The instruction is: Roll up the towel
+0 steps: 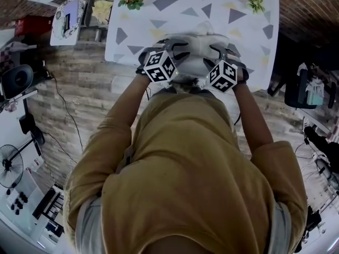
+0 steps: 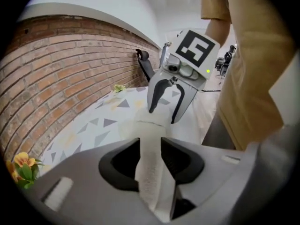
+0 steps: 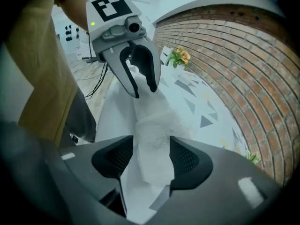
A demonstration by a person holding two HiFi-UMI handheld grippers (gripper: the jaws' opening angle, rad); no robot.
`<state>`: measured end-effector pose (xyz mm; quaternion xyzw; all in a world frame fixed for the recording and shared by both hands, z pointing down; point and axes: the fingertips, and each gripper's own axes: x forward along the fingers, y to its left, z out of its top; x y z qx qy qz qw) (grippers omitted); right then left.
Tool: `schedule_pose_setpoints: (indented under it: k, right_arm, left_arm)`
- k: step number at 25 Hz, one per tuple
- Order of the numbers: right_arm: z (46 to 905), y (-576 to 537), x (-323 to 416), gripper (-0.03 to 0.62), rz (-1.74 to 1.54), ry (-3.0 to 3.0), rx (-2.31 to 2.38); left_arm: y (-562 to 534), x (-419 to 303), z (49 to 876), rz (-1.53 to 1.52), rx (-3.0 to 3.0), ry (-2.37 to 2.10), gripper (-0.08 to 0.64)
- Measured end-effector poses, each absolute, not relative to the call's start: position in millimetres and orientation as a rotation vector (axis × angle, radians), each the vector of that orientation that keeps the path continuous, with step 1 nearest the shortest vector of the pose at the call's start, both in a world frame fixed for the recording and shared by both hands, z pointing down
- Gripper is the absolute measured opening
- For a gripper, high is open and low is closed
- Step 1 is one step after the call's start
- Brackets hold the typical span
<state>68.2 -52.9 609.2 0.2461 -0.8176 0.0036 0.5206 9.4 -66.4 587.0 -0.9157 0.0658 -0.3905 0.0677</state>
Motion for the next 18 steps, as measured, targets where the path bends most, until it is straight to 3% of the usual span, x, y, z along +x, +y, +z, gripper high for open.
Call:
schedule_pose_setpoints:
  k: [7,13,18]
  right_arm:
    - [618.4,-58.5,67.3,0.217,-0.087,-1.852,0.610]
    - [613.5,-61.6,66.8,0.103,-0.024,-1.883,0.685]
    - [603.8,-60.4,67.6,0.074,0.072,-1.928,0.724]
  left_arm:
    - [-61.6,12.6,607.4,-1.241,-2.695,0.180,0.176]
    - [-65.3,14.4,611.3,-1.237,-2.658,0.231,0.176]
    - [-65.3,17.8,607.2,-1.216,-2.630,0.287,0.181]
